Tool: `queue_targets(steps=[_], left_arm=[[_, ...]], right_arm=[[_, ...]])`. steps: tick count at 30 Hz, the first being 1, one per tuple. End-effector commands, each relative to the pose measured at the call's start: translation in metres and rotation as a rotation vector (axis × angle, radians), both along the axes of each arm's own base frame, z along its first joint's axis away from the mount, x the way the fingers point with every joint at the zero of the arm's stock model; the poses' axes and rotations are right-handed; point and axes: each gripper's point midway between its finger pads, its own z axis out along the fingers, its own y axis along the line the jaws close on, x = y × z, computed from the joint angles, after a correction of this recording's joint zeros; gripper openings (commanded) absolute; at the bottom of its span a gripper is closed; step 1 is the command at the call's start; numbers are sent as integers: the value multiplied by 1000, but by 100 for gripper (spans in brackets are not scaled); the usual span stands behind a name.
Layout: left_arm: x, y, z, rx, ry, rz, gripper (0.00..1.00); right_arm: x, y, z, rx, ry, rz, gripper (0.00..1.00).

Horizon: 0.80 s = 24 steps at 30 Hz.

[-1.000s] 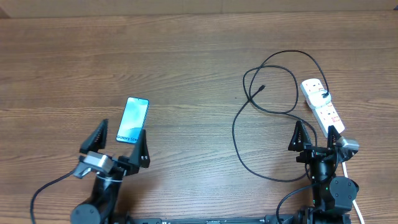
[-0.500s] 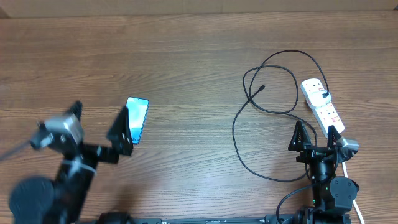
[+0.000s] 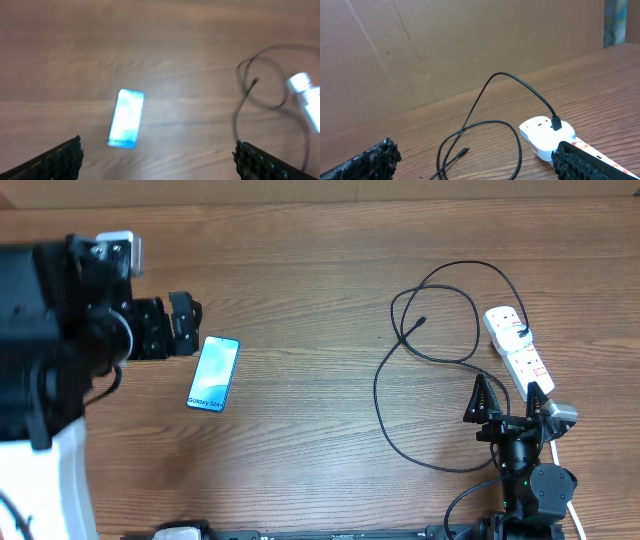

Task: Plug charger to phone and switch on socket
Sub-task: 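Move the left gripper over the Galaxy phone and lower it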

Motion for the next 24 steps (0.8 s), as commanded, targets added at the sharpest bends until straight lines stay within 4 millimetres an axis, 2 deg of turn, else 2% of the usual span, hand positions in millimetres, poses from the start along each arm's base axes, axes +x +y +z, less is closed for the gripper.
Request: queue_targets(steps=[1,8,12,15,21,24], left_arm=[[7,12,-15,81,82,-6,100],[19,12,-58,71,273,-15,100],[26,8,-86,97,356,-85,100],[26,4,-116,135,417,-158,100],[32,9,-184,151,494,-152,100],[29,12,-209,169,525,-146,100]], right_arm=[[0,-2,-2,0,-4,-11,100],[0,-2,-2,0,-4,-11,100],[0,-2,-2,0,-4,-11,100],[0,-2,-2,0,-4,-11,100],[0,-2,-2,0,-4,-11,100],[0,-2,-2,0,-4,-11,100]])
